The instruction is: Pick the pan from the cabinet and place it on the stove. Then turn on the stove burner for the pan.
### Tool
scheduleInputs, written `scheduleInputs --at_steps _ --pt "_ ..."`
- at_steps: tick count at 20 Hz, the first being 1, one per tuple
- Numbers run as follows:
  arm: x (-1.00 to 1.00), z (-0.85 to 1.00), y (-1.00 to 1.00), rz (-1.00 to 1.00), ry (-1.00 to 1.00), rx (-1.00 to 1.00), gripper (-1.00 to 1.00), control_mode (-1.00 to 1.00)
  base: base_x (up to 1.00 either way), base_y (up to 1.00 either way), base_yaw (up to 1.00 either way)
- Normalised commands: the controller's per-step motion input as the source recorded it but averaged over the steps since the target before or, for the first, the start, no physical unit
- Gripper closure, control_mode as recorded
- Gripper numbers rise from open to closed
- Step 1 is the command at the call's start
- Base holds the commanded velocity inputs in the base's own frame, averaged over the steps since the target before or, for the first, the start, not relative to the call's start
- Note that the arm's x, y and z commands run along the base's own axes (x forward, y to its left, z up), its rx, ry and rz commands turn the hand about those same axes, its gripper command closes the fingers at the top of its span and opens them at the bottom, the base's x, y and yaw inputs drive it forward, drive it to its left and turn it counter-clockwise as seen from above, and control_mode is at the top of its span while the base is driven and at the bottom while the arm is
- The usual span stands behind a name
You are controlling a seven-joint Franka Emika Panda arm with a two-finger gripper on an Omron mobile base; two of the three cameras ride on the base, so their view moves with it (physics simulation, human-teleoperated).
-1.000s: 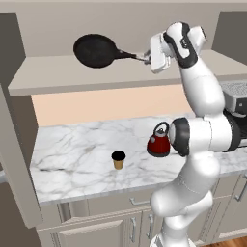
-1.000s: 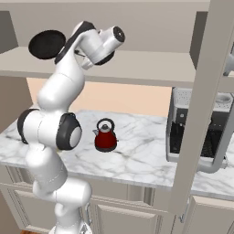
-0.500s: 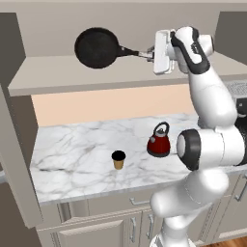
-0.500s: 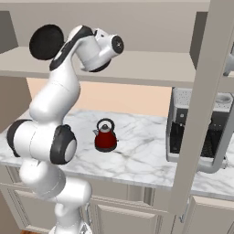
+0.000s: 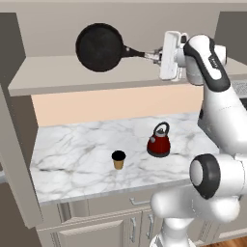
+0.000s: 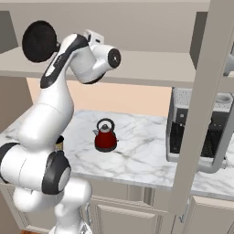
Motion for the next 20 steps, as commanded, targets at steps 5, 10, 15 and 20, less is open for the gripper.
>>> scheduleInputs --at_steps 5,10,15,20 --pt "-0.84 0.06 0.0 0.0 -0.08 0.0 1.0 -1.0 0.0 0.0 0.0" --pt "-0.92 0.0 0.0 0.0 -0.03 -0.02 1.0 -1.0 0.0 0.0 0.0" --pt "-0.94 0.0 0.0 -0.02 -0.03 -0.02 1.0 -1.0 0.0 0.0 0.0" --pt "-0.94 0.0 0.0 -0.03 -0.08 -0.01 1.0 -1.0 0.0 0.0 0.0"
